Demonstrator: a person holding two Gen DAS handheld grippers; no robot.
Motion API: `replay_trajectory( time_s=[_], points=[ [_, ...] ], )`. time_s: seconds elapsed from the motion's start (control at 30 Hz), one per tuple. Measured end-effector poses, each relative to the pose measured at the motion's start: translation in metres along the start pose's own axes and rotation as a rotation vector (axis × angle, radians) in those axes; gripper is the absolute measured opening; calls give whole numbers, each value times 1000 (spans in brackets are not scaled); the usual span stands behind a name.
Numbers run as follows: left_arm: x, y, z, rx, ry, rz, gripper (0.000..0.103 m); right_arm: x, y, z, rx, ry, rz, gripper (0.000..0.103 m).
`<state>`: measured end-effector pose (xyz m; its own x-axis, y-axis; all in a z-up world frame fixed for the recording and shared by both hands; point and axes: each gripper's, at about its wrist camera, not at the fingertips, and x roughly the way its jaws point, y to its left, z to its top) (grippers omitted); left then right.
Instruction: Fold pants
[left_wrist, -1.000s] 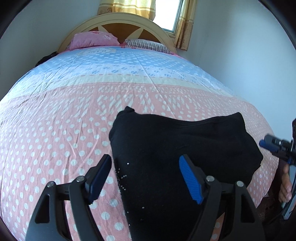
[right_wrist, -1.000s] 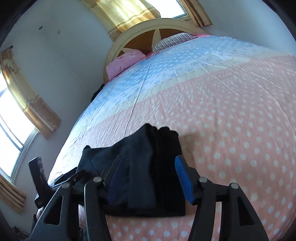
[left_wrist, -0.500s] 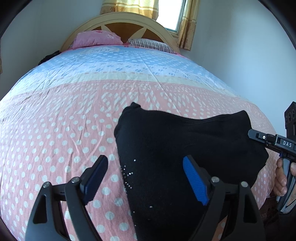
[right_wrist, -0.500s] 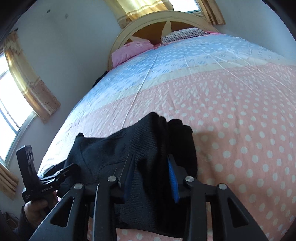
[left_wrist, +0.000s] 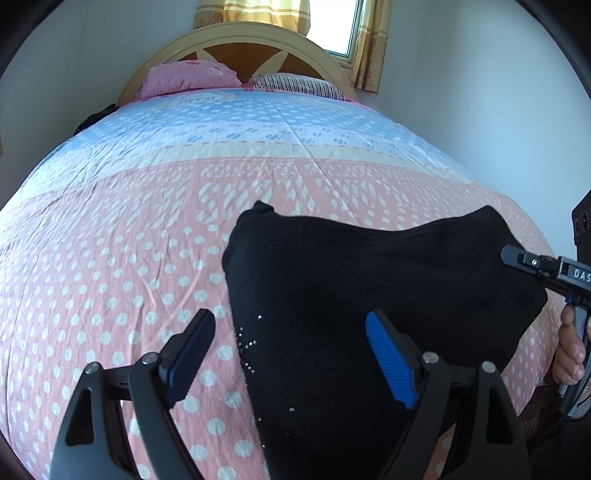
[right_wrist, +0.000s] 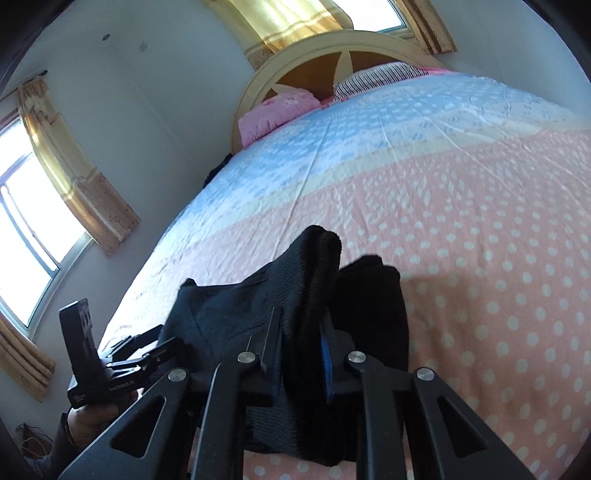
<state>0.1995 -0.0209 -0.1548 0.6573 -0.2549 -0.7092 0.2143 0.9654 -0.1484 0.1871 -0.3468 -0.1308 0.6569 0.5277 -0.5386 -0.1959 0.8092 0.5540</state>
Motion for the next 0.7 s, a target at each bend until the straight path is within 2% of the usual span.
replay_trajectory(
  time_s=[0.1, 0.2, 0.27, 0.33, 0.43, 0.5, 0.53, 0.57, 0.6, 0.7],
  points=[
    [-3, -2, 3, 12, -8, 0, 86, -8, -6, 3, 10, -9, -15, 17],
    [-1, -4, 4, 22, -11, 4, 89, 6, -32, -2, 76, 45, -79, 17],
    [5, -4, 4, 30, -7, 20, 90, 17, -52, -7, 139, 82, -41, 17],
    [13, -3, 3, 30, 6, 18, 90, 16, -58, -6, 178, 75, -6, 18],
    [17, -1, 1, 18, 13, 11, 93, 15, -54, -6, 155, 70, -13, 22],
    [18, 1, 1, 14, 16, 14, 96, 13, -53, -7, 142, 69, -26, 29],
    [17, 2, 2, 10, 19, 12, 96, 9, -51, -6, 131, 62, -50, 38],
    [14, 3, 4, 12, 18, 15, 96, 1, -46, -5, 109, 43, -92, 42],
    [9, 3, 8, 22, 1, 29, 96, -8, -41, -6, 83, 20, -117, 42],
    [-1, 4, 27, 63, -53, 63, 96, -20, -34, -8, 49, 16, -88, 42]
  ],
)
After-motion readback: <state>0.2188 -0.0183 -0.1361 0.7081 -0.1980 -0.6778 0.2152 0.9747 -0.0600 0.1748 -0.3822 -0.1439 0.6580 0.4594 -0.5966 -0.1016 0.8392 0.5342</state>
